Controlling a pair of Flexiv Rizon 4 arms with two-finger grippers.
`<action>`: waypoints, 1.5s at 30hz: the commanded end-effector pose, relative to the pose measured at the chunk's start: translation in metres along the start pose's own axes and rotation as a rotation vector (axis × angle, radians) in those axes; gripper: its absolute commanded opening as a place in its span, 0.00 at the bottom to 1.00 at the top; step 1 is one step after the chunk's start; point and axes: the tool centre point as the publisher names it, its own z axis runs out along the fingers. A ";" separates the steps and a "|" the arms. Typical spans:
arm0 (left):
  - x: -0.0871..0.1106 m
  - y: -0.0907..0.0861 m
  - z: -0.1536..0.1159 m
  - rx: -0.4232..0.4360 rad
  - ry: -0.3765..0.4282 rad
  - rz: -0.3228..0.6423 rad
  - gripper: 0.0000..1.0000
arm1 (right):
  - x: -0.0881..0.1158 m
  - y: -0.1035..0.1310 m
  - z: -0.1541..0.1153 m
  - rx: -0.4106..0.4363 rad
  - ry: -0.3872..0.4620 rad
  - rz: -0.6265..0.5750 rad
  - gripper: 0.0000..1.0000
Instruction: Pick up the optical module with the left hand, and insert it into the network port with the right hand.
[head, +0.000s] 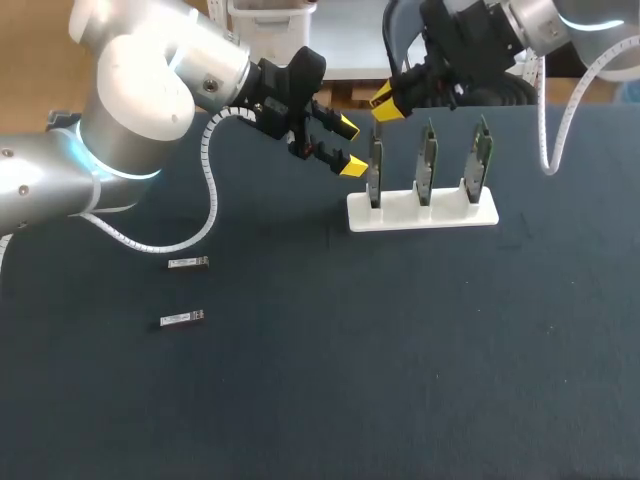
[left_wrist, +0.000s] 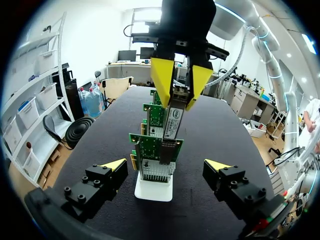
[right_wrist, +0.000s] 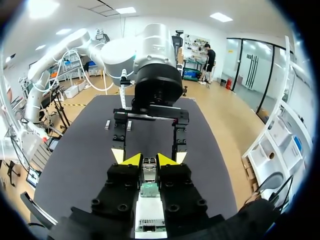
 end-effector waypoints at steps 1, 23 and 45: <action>-0.001 0.002 0.000 0.003 0.004 -0.001 1.00 | 0.000 -0.001 0.002 -0.006 0.002 0.001 0.00; -0.001 0.002 0.000 0.003 0.004 -0.001 1.00 | 0.008 0.001 0.006 -0.009 0.028 0.004 0.00; -0.001 0.002 0.000 0.003 0.004 -0.001 1.00 | -0.004 -0.002 -0.005 -0.048 -0.081 0.070 0.00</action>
